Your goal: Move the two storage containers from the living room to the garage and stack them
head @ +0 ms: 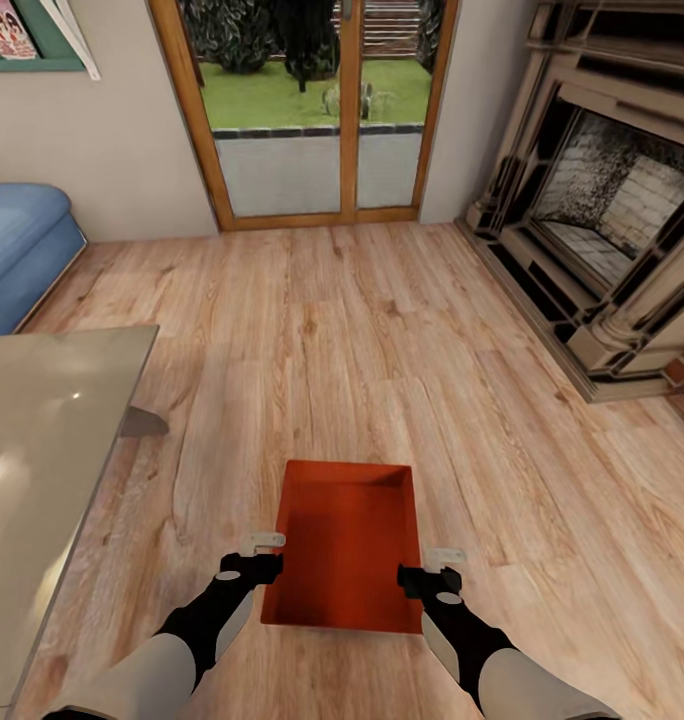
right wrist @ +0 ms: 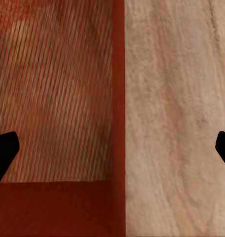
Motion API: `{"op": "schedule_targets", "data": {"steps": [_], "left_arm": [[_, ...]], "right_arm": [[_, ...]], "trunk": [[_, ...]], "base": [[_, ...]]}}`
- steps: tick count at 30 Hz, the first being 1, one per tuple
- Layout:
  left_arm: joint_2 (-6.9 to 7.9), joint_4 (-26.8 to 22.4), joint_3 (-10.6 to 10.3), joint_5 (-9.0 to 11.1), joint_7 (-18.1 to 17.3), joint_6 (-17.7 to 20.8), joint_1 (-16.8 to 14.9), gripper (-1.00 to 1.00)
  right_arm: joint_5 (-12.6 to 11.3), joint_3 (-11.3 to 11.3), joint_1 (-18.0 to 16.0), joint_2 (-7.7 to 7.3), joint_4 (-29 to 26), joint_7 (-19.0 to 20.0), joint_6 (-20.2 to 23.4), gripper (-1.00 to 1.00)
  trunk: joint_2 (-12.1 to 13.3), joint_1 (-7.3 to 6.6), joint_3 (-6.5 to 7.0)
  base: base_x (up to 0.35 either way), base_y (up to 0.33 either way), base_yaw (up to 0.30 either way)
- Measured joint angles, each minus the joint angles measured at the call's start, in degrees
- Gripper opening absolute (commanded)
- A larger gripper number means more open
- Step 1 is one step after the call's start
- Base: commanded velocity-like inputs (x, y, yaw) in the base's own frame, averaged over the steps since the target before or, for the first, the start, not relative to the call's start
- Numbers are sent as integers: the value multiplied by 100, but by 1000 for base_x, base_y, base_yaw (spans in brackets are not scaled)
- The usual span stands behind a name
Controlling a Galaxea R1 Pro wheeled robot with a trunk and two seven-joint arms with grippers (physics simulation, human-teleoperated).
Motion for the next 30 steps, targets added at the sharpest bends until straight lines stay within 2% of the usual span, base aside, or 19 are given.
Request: {"op": "schedule_targets", "data": {"steps": [30], "left_arm": [[2, -4, 1, 8, -2, -5, -1, 100]], "right_arm": [[12, 4, 2, 4, 0, -62, -6, 100]], "trunk": [[-1203, 659, -539]], "base": [[0, 0, 0]]}}
